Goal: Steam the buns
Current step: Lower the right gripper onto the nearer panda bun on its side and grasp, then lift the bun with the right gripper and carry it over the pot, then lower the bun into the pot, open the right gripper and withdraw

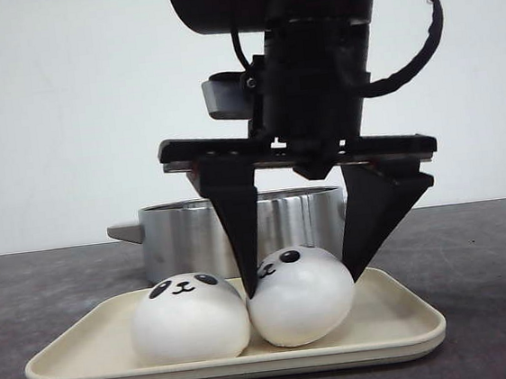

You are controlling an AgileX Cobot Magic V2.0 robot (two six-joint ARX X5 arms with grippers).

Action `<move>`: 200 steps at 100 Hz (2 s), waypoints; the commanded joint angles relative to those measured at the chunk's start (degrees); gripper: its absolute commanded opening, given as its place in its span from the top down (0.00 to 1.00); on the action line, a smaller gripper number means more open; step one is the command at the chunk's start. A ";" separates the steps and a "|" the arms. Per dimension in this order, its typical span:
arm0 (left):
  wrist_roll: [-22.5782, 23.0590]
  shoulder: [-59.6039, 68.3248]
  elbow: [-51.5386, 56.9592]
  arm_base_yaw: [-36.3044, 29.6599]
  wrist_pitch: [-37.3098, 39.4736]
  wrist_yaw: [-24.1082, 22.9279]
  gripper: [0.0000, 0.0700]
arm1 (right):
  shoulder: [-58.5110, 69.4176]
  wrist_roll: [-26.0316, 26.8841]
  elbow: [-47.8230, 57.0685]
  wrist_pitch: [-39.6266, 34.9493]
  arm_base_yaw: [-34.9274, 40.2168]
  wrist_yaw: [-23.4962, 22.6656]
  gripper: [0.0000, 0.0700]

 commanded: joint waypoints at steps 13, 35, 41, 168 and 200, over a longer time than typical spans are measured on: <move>1.11 0.22 1.22 -0.39 0.37 -0.13 0.27 | 2.49 0.85 0.79 -0.44 -0.04 -0.59 0.60; 1.33 0.22 1.22 -0.39 0.33 -0.13 0.27 | 2.27 0.39 0.92 0.61 0.00 -0.57 0.98; 1.40 0.22 1.22 -0.39 0.26 -0.13 0.27 | 1.18 0.24 1.53 0.55 0.09 -0.61 0.98; 2.38 0.42 1.22 -0.39 1.51 -0.13 0.27 | 16.06 -19.19 28.87 3.43 -16.00 -0.74 0.99; 2.38 0.42 1.22 -0.39 -0.70 -0.15 0.27 | 17.77 -18.93 28.87 3.98 -16.13 -0.96 0.28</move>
